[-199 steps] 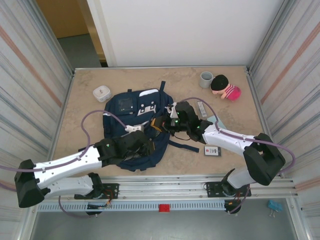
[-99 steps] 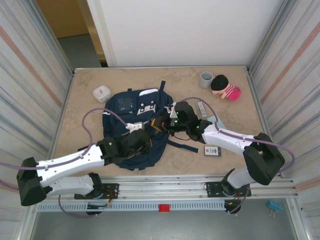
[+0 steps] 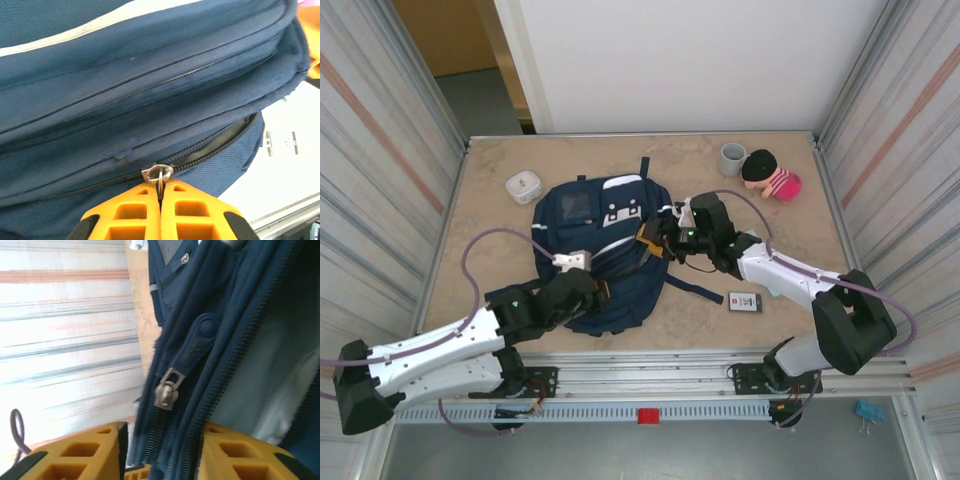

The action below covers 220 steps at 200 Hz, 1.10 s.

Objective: Pack books, pencil case, and school supplies into a backpack

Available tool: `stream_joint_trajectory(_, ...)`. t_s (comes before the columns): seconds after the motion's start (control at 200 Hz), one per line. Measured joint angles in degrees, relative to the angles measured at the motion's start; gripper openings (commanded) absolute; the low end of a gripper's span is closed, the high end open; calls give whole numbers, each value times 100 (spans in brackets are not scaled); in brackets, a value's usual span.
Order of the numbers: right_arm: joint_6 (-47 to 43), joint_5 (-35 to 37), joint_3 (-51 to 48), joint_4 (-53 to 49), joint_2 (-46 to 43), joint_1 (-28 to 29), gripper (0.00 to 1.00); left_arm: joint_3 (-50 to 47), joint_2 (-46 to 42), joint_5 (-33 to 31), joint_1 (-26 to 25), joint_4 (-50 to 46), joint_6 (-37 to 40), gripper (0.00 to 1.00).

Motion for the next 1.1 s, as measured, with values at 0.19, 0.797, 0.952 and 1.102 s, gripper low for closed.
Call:
stream_joint_trajectory(0.19,525,511,-369,586,2,706,53,59,402,232,11,437,358,0)
stream_joint_trajectory(0.797,57,-46,-474,-393,-651,-514,47,-125,-66,122,85,365,28,0)
stream_joint_trajectory(0.952,114,173,-468,-313,-640,-321,59,-160,-46,122,109,417,42,0)
stream_joint_trajectory(1.102,348,586,-468,50,-511,433,50,-160,184,170,114,673,149,0)
